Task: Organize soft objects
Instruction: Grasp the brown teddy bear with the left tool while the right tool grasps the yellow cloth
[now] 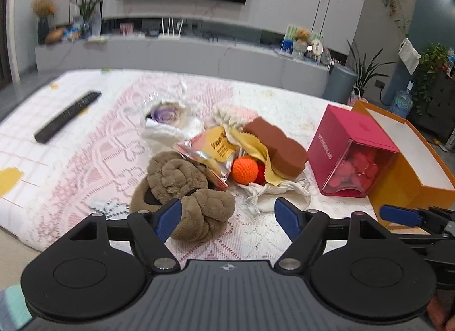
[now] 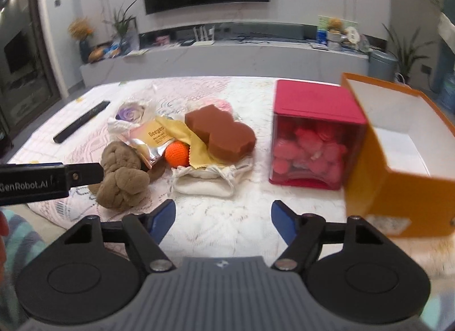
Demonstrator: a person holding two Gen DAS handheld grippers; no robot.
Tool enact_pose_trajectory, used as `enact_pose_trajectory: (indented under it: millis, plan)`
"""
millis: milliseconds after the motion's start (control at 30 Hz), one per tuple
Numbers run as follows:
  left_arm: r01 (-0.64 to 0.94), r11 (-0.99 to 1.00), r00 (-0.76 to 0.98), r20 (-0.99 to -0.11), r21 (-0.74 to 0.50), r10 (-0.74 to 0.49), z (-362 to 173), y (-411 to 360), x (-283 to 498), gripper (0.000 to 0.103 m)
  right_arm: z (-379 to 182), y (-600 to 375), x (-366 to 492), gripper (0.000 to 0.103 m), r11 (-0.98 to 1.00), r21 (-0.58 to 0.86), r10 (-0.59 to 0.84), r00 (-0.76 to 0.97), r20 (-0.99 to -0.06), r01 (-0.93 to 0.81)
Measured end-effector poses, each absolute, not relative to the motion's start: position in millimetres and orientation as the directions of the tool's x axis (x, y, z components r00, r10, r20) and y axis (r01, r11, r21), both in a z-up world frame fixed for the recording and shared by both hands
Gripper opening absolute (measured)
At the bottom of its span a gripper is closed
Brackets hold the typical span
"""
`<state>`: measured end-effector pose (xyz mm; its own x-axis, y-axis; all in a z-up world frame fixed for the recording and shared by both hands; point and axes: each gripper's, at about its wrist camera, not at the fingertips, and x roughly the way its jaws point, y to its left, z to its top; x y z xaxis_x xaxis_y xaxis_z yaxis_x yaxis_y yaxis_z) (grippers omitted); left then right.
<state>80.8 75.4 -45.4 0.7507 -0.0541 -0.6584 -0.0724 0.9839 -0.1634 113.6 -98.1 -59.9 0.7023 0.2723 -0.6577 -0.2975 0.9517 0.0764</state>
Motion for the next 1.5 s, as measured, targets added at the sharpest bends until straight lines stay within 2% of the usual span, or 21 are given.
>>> enact_pose_trajectory:
  millis: [167, 367, 633, 700, 867, 967, 1133, 1167, 1200, 1267, 1400, 1500]
  plan:
    - [-0.125, 0.978, 0.705, -0.708, -0.168, -0.032, -55.9, 87.9, 118.4, 0.088, -69.7, -82.6, 155.7, 0.073, 0.936, 0.048, 0.290, 0.686, -0.667, -0.349]
    - [-0.192, 0.961, 0.652, -0.758, -0.201, -0.028, -74.9, 98.1, 148.7, 0.088, -84.9, -60.2, 200.5, 0.062, 0.900, 0.017, 0.330, 0.655, -0.680, -0.436]
    - [-0.216, 0.966, 0.625, -0.780, -0.139, 0.028, -96.7, 98.5, 167.9, 0.088, -93.3, -37.5, 241.1, 0.060, 0.874, 0.007, 0.367, 0.652, -0.663, -0.485]
    - [-0.217, 0.969, 0.624, -0.781, -0.119, 0.044, -100.5, 97.9, 168.4, 0.088, -99.3, -32.5, 243.3, 0.051, 0.866, 0.013, 0.384, 0.646, -0.660, -0.500]
    - [-0.212, 0.975, 0.624, -0.777, -0.069, 0.081, -104.8, 91.8, 171.4, 0.088, -107.4, -26.4, 243.8, 0.040, 0.855, 0.005, 0.402, 0.657, -0.638, -0.519]
    - [-0.212, 0.975, 0.628, -0.773, -0.061, 0.089, -104.9, 90.2, 171.9, 0.082, -108.3, -25.2, 244.1, 0.030, 0.851, 0.008, 0.413, 0.662, -0.625, -0.524]
    - [-0.206, 0.978, 0.628, -0.771, -0.037, 0.103, -105.5, 86.6, 172.2, 0.081, -116.2, -21.9, 244.3, 0.029, 0.855, 0.003, 0.407, 0.668, -0.622, -0.519]
    - [-0.207, 0.978, 0.630, -0.770, -0.040, 0.102, -105.4, 87.0, 171.7, 0.079, -116.6, -22.1, 244.9, 0.027, 0.861, -0.003, 0.398, 0.677, -0.619, -0.509]
    - [-0.211, 0.976, 0.633, -0.768, -0.047, 0.100, -105.0, 88.4, 170.8, 0.075, -117.1, -24.1, 247.3, 0.015, 0.865, 0.016, 0.401, 0.671, -0.623, -0.502]
    - [-0.221, 0.973, 0.639, -0.763, -0.065, 0.094, -103.9, 91.8, 169.3, 0.068, -119.8, -31.3, 253.8, 0.003, 0.866, 0.091, 0.429, 0.636, -0.641, -0.492]
    - [-0.233, 0.970, 0.653, -0.751, -0.071, 0.102, -100.2, 95.4, 165.7, 0.043, -117.4, -34.3, 250.7, 0.000, 0.867, 0.100, 0.438, 0.651, -0.620, -0.488]
    - [-0.233, 0.968, 0.660, -0.746, -0.088, 0.092, -97.4, 97.4, 161.8, 0.035, -106.2, -35.8, 240.9, 0.000, 0.864, 0.092, 0.453, 0.685, -0.571, -0.495]
